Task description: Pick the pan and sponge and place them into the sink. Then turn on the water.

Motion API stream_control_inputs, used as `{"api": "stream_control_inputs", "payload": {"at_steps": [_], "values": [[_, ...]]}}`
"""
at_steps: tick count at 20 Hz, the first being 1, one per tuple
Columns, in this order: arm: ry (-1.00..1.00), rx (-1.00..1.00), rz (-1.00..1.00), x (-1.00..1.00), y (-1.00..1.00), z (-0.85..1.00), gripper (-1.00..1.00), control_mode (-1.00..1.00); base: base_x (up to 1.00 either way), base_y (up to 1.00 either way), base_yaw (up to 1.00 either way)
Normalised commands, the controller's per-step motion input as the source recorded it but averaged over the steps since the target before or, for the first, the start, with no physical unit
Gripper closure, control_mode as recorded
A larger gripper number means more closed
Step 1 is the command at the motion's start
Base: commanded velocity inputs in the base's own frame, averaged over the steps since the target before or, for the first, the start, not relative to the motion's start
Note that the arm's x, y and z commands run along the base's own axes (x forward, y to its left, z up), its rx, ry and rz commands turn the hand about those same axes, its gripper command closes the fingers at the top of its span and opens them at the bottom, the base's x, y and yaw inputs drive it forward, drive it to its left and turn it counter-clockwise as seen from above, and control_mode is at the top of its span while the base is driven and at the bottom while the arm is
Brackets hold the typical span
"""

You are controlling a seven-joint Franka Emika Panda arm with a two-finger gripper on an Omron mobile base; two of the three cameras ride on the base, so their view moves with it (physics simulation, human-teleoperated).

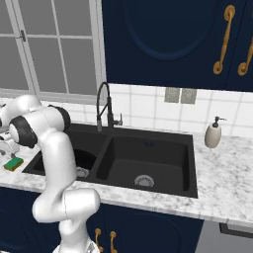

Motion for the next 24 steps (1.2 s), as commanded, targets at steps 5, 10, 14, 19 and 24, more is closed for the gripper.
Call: {"api": "stream_control_inputs", "payload": {"at_steps": [5, 10, 14, 19, 24], "values": [[0.00, 0.05, 0.02, -0.20, -0.35, -0.04, -1.00, -1.00, 0.00, 0.00, 0.00], [0.00, 0.02, 0.02, -0.08, -0.20, -0.03, -1.00, -1.00, 0.00, 0.00, 0.00], [0.00, 0.00, 0.00, 0.02, 0.01, -0.17, -1.00, -1.00, 0.00, 0.00, 0.00], [0.00, 0.00, 0.00, 0.12, 0.09, -0.16, -1.00, -1.00, 0.00, 0.00, 0.00], [0.00, 0.00, 0.00, 0.01, 0.10, -0.01, -1.00, -1.00, 0.00, 0.00, 0.00]]}}
